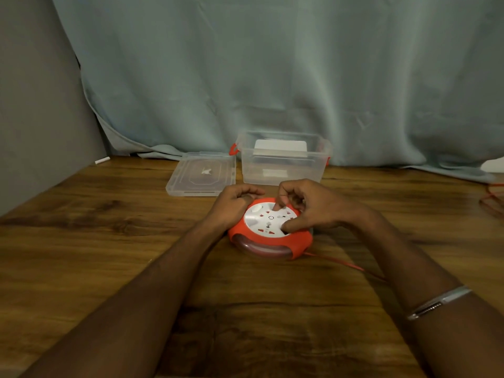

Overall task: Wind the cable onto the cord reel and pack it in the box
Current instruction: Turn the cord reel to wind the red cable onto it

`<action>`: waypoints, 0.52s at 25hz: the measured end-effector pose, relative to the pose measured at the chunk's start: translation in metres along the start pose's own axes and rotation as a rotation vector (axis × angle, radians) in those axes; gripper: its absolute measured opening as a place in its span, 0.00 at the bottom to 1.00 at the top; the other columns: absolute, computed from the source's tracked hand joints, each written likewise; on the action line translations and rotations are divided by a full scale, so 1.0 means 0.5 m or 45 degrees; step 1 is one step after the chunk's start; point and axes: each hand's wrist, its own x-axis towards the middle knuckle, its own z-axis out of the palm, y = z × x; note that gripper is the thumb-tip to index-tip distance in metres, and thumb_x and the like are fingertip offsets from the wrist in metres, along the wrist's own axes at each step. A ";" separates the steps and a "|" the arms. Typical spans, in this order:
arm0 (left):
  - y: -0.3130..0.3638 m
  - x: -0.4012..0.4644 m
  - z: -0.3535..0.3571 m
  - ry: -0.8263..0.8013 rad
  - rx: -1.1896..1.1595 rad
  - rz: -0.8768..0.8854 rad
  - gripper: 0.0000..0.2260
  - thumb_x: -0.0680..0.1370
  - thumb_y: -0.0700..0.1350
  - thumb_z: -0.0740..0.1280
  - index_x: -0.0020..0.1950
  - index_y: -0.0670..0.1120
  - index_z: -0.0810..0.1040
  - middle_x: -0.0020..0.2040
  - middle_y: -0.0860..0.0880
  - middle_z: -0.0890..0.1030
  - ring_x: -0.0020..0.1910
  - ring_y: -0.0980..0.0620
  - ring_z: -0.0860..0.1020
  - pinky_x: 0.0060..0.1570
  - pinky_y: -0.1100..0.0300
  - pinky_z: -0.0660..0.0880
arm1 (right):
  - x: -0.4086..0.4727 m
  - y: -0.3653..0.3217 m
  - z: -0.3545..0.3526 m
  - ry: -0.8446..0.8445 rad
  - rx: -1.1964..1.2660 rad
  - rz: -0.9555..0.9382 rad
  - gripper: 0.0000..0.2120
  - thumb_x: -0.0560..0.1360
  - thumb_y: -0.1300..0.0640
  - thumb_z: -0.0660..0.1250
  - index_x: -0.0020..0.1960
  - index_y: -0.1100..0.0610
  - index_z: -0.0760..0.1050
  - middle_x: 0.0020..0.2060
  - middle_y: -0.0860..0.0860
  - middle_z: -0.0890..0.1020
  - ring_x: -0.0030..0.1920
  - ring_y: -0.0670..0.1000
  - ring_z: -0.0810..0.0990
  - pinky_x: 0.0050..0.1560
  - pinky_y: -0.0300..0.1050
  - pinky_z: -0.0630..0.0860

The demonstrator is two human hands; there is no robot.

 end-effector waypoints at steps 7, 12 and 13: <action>-0.004 0.002 0.001 0.017 -0.037 0.000 0.13 0.85 0.36 0.61 0.60 0.43 0.85 0.56 0.46 0.85 0.53 0.49 0.84 0.50 0.59 0.81 | 0.000 -0.013 0.023 0.060 -0.192 0.011 0.22 0.61 0.37 0.77 0.33 0.51 0.70 0.29 0.46 0.73 0.33 0.47 0.72 0.35 0.51 0.68; -0.008 0.006 0.001 0.007 -0.045 0.020 0.12 0.84 0.34 0.61 0.58 0.43 0.84 0.54 0.45 0.85 0.49 0.52 0.84 0.48 0.61 0.81 | 0.009 -0.045 0.054 0.214 -0.359 0.016 0.28 0.69 0.36 0.77 0.24 0.53 0.69 0.20 0.47 0.72 0.25 0.46 0.71 0.33 0.48 0.70; -0.009 0.007 0.000 0.004 -0.039 0.026 0.12 0.84 0.34 0.62 0.59 0.42 0.84 0.54 0.45 0.85 0.49 0.52 0.84 0.47 0.62 0.81 | 0.011 -0.054 0.062 0.228 -0.402 0.013 0.28 0.71 0.37 0.76 0.24 0.53 0.70 0.21 0.49 0.74 0.25 0.47 0.71 0.34 0.49 0.72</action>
